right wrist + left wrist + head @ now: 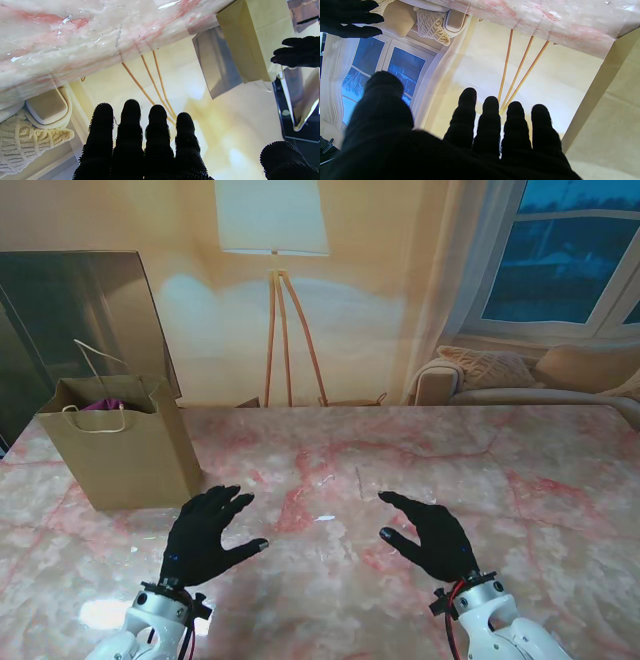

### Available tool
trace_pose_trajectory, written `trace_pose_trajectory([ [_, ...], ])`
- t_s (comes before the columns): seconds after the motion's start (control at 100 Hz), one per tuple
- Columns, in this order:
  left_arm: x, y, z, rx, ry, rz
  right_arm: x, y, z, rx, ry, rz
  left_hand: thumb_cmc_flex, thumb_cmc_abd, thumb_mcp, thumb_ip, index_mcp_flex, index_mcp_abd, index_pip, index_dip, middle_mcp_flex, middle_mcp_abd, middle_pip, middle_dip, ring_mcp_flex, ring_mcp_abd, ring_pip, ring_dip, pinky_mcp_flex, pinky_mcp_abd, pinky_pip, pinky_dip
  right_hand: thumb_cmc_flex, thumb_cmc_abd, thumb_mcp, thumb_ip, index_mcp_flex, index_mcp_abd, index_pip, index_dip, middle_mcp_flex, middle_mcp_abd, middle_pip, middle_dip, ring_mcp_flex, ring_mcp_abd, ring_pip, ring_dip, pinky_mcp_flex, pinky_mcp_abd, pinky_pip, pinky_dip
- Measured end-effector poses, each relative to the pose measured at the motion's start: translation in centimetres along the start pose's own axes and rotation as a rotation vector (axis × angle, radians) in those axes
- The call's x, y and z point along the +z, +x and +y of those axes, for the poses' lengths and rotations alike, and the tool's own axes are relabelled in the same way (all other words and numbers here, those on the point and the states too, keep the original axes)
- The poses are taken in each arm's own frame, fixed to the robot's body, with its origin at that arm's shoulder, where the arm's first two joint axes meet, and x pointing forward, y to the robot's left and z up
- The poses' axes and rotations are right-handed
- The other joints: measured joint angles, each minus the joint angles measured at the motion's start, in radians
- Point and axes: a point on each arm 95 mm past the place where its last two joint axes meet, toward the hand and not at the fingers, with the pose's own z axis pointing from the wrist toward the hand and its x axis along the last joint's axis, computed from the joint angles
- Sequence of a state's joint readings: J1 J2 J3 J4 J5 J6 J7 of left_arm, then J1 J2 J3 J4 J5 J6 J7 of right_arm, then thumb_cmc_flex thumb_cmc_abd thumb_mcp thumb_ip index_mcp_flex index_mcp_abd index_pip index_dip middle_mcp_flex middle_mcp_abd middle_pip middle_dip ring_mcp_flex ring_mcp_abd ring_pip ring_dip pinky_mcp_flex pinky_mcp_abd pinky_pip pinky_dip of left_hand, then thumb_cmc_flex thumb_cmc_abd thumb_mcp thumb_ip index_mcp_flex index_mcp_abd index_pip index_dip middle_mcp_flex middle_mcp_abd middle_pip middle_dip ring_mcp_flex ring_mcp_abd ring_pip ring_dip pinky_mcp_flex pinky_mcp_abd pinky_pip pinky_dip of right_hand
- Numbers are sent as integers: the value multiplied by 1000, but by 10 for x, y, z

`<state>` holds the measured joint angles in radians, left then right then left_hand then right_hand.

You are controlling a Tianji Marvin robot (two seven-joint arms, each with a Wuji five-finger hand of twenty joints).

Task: Fold the socks and the shorts into the kraft paper bag

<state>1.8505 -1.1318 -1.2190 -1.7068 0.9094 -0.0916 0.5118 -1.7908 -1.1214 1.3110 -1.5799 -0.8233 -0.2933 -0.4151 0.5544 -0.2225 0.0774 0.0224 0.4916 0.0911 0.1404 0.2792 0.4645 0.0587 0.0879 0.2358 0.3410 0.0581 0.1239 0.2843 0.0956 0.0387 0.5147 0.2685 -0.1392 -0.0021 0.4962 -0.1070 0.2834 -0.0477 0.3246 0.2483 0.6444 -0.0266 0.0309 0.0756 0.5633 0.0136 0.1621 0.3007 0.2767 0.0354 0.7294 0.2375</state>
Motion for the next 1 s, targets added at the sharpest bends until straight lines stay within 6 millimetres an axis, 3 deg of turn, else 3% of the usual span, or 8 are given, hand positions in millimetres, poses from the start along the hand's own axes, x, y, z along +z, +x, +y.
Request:
trace_pose_trajectory([
  [0.39, 0, 5, 1, -37, 23, 5, -11, 0, 1, -34, 31, -2, -12, 12, 0, 7, 0, 0, 0, -1, 0, 0, 0, 0, 27, 0, 23, 3, 5, -1, 22, 12, 40, -3, -10, 0, 7, -16, 2, -7, -11, 0, -16, -4, -48, 18, -15, -2, -48, 27, -13, 0],
  [1.0, -5, 4, -1, -58, 29, -15, -8, 7, 2, -51, 50, 29, -12, 12, 0, 7, 0, 1, 0, -1, 0, 0, 0, 0, 27, 0, 23, 3, 5, -1, 24, 12, 79, -3, -11, 0, 8, -28, 3, 21, -11, 0, 4, -3, -48, 18, -16, -2, -48, 27, -14, 11],
])
